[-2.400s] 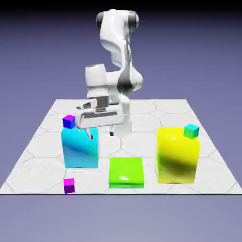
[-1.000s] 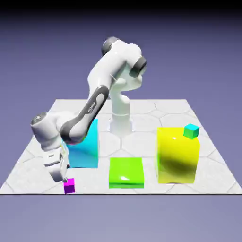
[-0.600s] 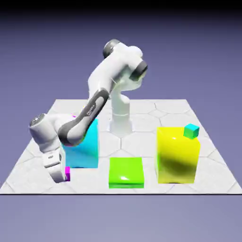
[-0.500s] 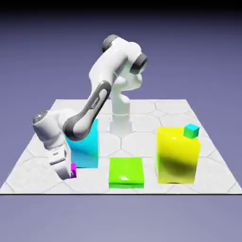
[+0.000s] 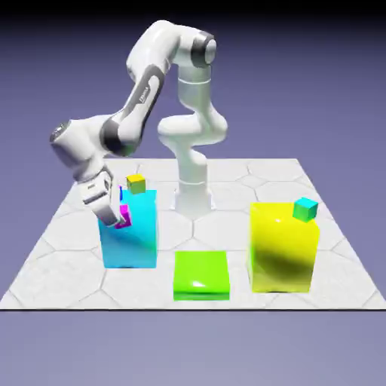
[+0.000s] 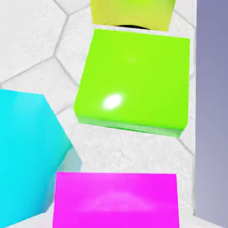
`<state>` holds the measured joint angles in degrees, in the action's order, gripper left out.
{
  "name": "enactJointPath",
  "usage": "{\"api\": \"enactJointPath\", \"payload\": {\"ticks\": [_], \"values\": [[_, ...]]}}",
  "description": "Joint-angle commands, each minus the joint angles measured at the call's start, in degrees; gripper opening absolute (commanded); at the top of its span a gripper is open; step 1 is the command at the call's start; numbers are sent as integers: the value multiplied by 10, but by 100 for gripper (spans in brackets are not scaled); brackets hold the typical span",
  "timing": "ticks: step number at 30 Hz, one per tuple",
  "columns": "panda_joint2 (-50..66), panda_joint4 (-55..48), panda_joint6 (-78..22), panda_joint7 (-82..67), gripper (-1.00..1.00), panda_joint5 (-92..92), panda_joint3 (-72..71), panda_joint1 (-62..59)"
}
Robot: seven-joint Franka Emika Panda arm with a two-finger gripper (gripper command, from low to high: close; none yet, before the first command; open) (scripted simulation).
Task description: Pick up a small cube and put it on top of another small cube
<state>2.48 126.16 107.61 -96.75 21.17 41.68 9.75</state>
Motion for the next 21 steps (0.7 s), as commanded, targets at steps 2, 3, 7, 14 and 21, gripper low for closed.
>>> {"api": "enactJointPath", "payload": {"ticks": [2,3,7,14,21], "values": [[-42,18,-8,17,-100,-29,-8,-8],[-62,27,-12,25,-100,-44,-11,-12],[-145,62,-28,59,-100,-105,-26,-30],[-291,124,-57,118,-100,-212,-52,-62],[-436,186,-86,177,-100,-319,-78,-93]]}}
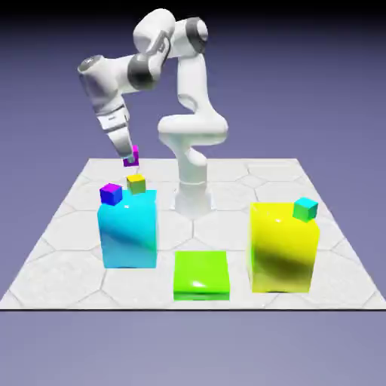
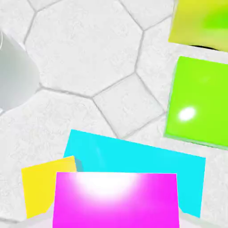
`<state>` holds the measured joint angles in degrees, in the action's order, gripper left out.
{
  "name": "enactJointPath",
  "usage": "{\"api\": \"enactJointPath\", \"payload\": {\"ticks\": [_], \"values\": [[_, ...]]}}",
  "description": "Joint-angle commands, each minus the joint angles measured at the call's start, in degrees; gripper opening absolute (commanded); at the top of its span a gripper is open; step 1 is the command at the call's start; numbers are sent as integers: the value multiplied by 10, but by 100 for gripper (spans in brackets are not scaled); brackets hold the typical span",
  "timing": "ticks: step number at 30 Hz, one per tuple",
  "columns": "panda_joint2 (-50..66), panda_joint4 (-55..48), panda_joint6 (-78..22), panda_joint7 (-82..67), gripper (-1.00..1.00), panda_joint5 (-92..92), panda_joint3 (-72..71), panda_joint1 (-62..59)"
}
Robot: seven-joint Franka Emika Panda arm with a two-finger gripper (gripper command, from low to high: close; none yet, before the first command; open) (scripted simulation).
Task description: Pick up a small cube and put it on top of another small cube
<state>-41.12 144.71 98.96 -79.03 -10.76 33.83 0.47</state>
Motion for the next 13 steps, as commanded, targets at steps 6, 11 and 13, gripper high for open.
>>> {"api": "enactJointPath", "payload": {"ticks": [6,11,13], "values": [[-40,57,16,-24,-100,-27,28,-36],[-25,127,98,-27,100,-45,51,-40],[-30,106,73,-26,100,-40,44,-39]]}}
